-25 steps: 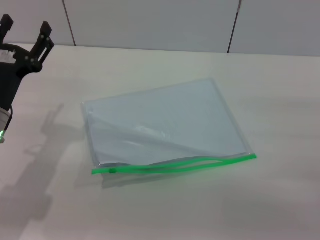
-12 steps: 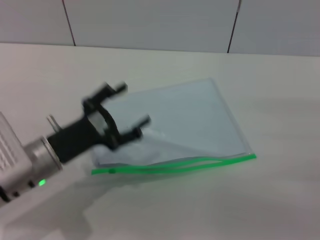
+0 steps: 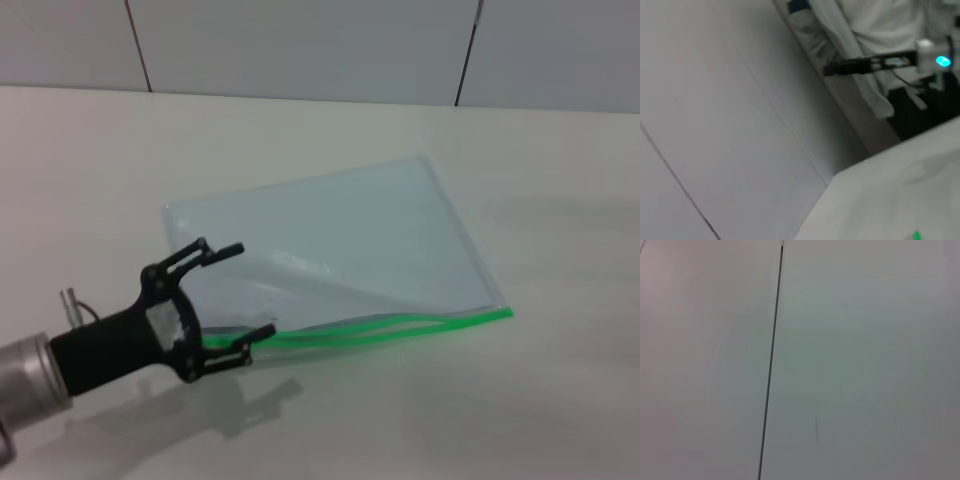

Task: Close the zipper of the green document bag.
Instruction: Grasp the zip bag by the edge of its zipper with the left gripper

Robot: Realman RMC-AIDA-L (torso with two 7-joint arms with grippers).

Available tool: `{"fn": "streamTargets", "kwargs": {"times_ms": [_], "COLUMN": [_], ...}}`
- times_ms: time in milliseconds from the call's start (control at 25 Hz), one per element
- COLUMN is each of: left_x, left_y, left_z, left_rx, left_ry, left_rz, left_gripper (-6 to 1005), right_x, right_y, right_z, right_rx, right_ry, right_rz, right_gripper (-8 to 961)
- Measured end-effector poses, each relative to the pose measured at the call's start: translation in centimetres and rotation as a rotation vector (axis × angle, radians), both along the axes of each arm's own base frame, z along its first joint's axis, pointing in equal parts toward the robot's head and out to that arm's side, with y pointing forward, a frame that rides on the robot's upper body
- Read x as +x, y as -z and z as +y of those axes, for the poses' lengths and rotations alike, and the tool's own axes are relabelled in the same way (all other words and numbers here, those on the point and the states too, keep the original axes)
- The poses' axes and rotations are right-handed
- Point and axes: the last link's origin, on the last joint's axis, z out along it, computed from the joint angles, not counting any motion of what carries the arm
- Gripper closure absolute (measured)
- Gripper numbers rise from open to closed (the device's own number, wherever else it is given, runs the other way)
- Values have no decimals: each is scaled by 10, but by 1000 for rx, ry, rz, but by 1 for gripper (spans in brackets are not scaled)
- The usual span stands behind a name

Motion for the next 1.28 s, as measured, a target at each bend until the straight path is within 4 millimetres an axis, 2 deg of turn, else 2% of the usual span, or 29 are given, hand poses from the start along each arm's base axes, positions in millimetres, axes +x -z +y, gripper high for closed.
{"fn": "streamTargets", "kwargs": {"times_ms": [240, 600, 1040, 1280], "left_x": [-10, -25, -31, -29], "left_y": [1, 10, 14, 15], "left_z": [-10, -12, -4, 9], "left_rx": [60, 76, 119, 139], "left_ry": [45, 25, 14, 21], "left_rz": [86, 199, 279, 312], "left_gripper": [141, 142, 144, 144], "right_x": [0, 1, 1, 1], "right_y": [0, -1, -1, -1], "right_z": [0, 0, 0, 0], "right_rx": [3, 3, 3, 3], "right_ry": [1, 3, 3, 3], "right_rz": [1, 0, 0, 0], "right_gripper": [80, 82, 84, 86]}}
